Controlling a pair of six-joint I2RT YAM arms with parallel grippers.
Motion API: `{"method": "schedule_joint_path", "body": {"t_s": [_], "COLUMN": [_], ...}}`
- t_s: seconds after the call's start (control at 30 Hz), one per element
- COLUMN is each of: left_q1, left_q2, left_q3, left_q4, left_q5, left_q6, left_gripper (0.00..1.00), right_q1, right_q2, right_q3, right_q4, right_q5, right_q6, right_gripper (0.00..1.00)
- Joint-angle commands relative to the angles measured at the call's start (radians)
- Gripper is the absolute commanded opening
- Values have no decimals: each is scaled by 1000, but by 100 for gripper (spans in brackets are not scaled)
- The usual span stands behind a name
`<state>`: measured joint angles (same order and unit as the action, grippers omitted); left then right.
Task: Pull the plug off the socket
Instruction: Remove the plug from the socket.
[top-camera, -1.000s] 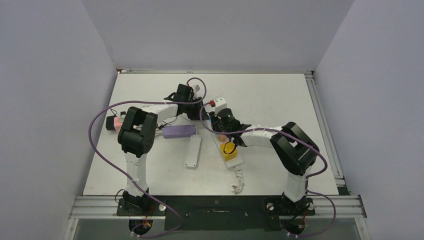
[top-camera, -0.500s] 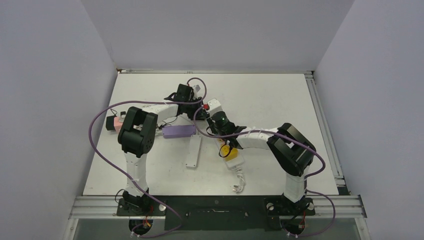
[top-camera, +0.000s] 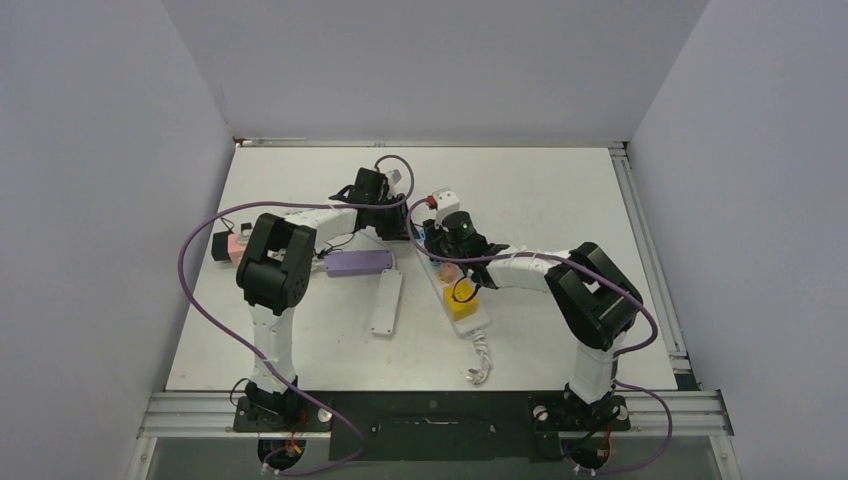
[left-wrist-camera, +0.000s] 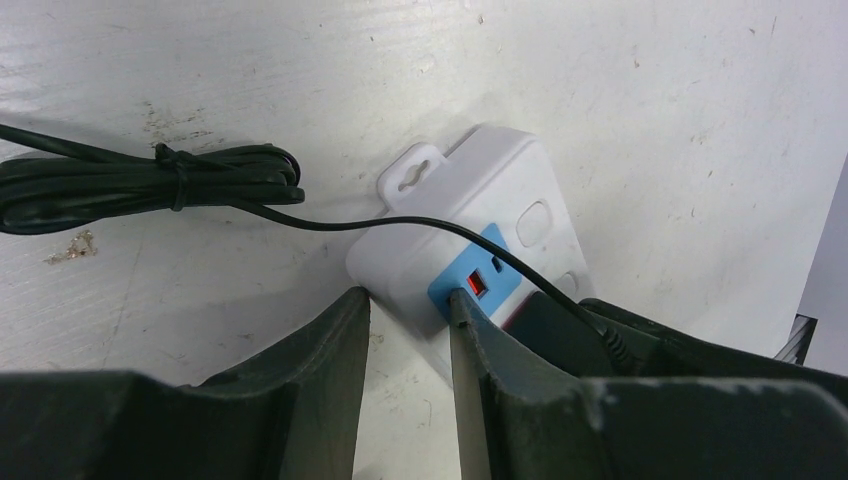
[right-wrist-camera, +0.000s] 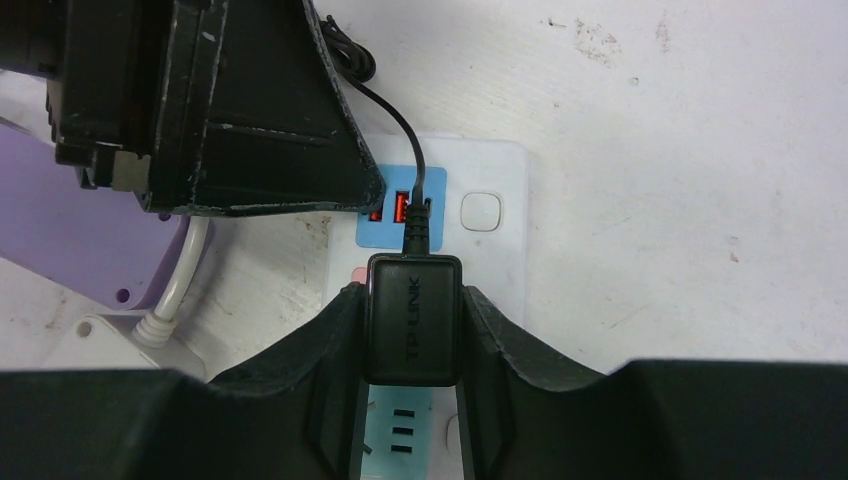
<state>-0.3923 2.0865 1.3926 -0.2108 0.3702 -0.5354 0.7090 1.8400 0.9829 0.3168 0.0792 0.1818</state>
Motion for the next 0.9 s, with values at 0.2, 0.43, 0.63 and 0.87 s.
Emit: {"method": "schedule_joint_path", "body": {"t_s": [0.2, 0.43, 0.63, 0.87], "left_q1": [-5, -6, -8, -8], "left_q2": [104, 102, 99, 100], "left_q3": [-35, -33, -33, -32], "left_q4": [-128, -128, -131, -130], "left_q5": [-201, -201, -202, -203], "left_q6": [86, 87, 87, 88], "left_gripper": [29, 29, 29, 29], "right_q1": [12, 134, 100, 8], "right_q2": [-37, 6, -8, -33], "right_q3": [19, 78, 67, 28], "right_q4": [-20, -81, -76, -35], "right_q5": [6, 236, 166, -3], "right_q6": [-7, -124, -77, 4], "right_gripper": [5, 5, 5, 5]}}
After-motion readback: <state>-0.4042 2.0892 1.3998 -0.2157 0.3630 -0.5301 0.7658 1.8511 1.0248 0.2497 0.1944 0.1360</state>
